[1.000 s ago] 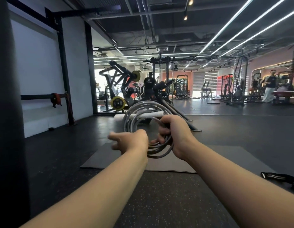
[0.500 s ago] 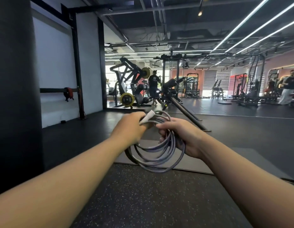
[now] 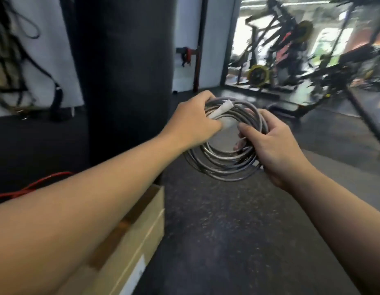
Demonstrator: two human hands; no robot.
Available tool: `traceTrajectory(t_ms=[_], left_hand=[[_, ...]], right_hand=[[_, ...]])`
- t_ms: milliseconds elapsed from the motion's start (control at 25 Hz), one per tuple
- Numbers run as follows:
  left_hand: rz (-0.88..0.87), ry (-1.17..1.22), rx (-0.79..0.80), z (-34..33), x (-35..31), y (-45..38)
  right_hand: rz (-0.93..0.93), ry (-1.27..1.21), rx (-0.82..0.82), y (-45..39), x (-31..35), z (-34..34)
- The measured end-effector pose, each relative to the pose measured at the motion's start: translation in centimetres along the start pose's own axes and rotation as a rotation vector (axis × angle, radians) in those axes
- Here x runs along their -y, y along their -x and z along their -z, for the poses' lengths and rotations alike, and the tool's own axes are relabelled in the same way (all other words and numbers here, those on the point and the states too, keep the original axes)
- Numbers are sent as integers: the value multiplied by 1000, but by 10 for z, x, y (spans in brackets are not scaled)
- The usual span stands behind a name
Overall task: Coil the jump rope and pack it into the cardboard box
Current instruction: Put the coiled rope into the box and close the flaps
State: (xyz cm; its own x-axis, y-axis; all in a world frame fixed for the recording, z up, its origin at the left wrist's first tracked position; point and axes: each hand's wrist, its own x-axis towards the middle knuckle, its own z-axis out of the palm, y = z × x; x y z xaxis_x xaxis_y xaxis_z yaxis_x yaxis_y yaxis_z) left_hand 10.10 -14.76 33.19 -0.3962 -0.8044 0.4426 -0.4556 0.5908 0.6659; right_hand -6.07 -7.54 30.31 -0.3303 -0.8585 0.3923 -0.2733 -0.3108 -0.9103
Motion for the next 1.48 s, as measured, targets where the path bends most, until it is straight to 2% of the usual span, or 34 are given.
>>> traceTrajectory(t_ms=[120, 240, 360, 600, 720, 920, 1080, 1160, 1320, 1400, 1480], left_hand=[[212, -26, -83, 49, 66, 20], [426, -27, -132, 93, 116, 43], [572, -19, -144, 117, 151, 62], [827, 16, -79, 95, 213, 77], [907, 1, -15, 78, 249, 85], [1015, -117, 124, 48, 309, 110], [1273, -182, 405, 10, 372, 136], [1338, -204, 524, -12, 397, 149], [1502, -163, 569, -48, 425, 168], [1565, -168, 611, -57, 430, 165], [1542, -208, 681, -58, 427, 158]], right_hand=[[-113, -41, 136, -11, -11, -90], [-324, -78, 270, -13, -12, -166], [-486, -41, 347, -11, -21, -218], [-827, 149, 411, -26, -66, -273], [-927, 359, 540, -34, -99, -293], [-1021, 727, 807, -26, -164, -332], [-968, 997, 1136, -19, -223, -374], [-939, 1079, 1259, -10, -254, -386], [-980, 1152, 1277, 22, -296, -394], [-945, 1125, 1198, 35, -310, -392], [-891, 1083, 1107, 47, -313, -393]])
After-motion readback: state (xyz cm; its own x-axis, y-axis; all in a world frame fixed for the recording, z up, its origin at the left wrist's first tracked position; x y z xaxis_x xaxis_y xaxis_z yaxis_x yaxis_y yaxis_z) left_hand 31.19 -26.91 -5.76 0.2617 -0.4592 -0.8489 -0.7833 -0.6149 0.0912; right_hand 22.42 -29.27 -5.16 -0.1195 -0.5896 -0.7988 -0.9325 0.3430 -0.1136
